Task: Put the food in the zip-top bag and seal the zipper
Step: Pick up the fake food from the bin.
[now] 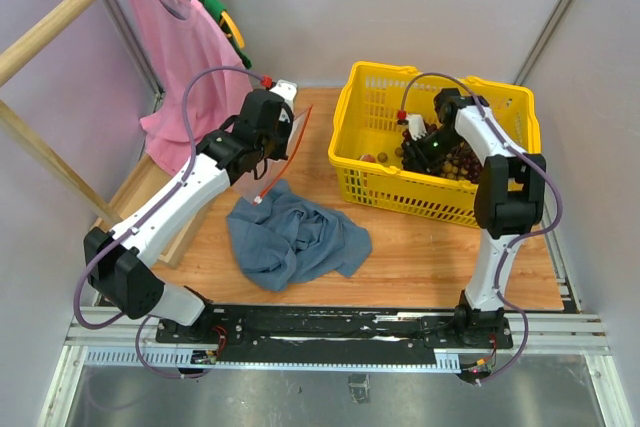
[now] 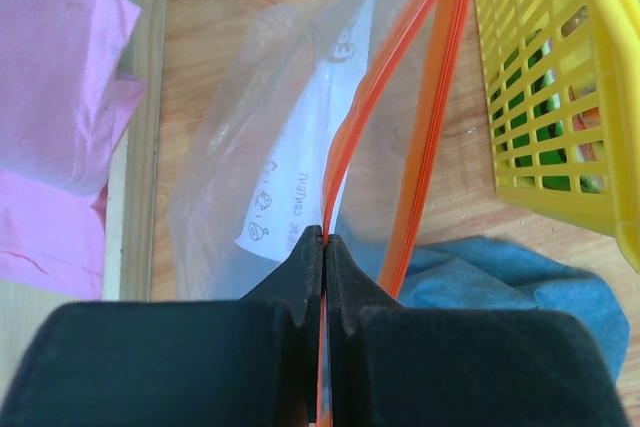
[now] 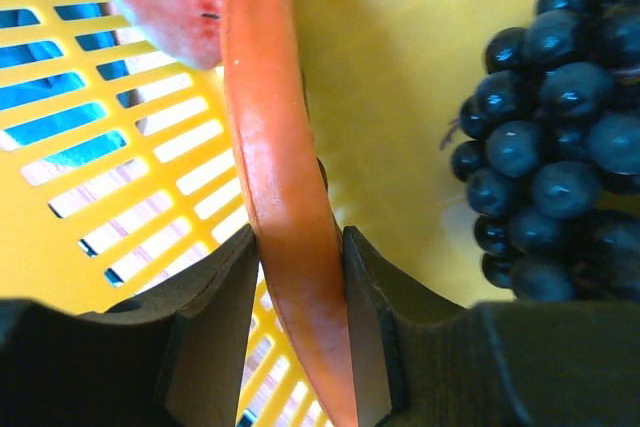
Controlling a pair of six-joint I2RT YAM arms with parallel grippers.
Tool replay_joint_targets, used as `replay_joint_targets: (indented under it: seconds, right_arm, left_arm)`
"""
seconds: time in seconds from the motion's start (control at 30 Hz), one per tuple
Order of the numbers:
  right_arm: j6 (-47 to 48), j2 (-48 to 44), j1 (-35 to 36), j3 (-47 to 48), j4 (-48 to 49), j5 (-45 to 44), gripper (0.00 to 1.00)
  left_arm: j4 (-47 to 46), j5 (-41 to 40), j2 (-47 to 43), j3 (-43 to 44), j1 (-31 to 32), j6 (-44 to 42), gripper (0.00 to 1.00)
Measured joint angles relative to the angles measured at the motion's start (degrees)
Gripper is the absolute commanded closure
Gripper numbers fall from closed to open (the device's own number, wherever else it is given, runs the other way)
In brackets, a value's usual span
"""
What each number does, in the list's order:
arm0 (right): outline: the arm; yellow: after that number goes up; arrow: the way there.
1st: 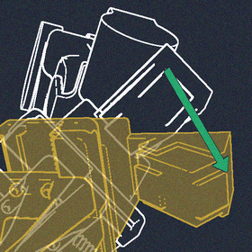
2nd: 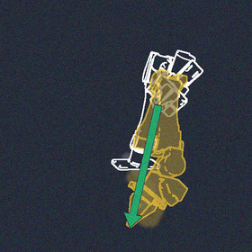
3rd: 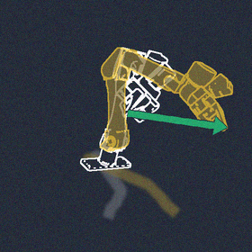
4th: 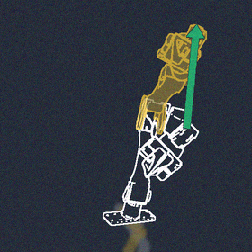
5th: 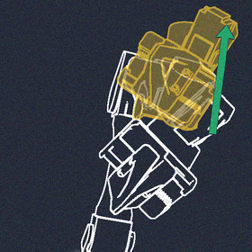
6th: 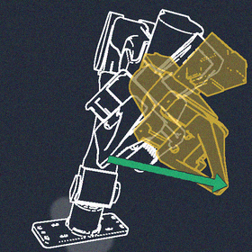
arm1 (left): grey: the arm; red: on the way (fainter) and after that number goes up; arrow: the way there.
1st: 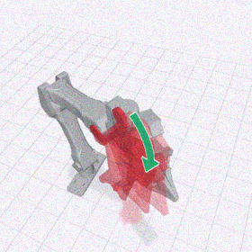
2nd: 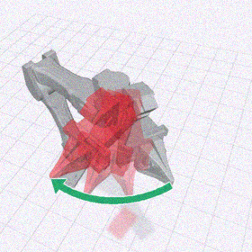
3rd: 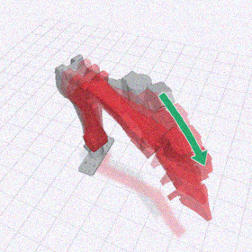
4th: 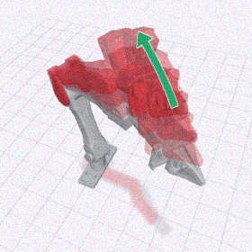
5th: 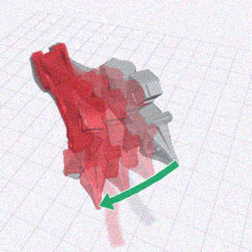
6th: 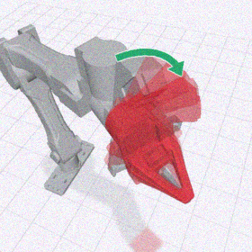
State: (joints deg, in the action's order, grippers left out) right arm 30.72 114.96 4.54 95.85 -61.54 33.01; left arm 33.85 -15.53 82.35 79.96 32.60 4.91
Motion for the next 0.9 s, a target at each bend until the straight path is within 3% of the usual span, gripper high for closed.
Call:
replay_joint_targets:
  seconds: [0.33, 0.53, 0.77, 0.9]
  right_arm:
    - [0.07, 2.21, 2.56, 1.16, -4.61, -0.48, 0.64]
    - [0.04, 4.50, 2.75, 2.80, -5.57, -0.55, 0.58]
    - [-0.04, 6.21, 4.31, 3.21, -4.87, -2.60, 0.91]
    - [-0.87, 4.13, 4.83, 3.50, -3.91, -4.20, 0.99]
  left_arm:
    - [0.00, 0.46, -0.04, -0.04, -0.68, 0.00, 1.00]
    - [-0.04, 1.31, -0.44, -0.07, -1.18, 0.02, 0.99]
    - [-0.33, 1.95, -0.63, -0.07, -1.79, 0.15, 1.00]
    - [-0.35, 2.14, -0.79, -0.07, -2.12, 1.18, 0.99]
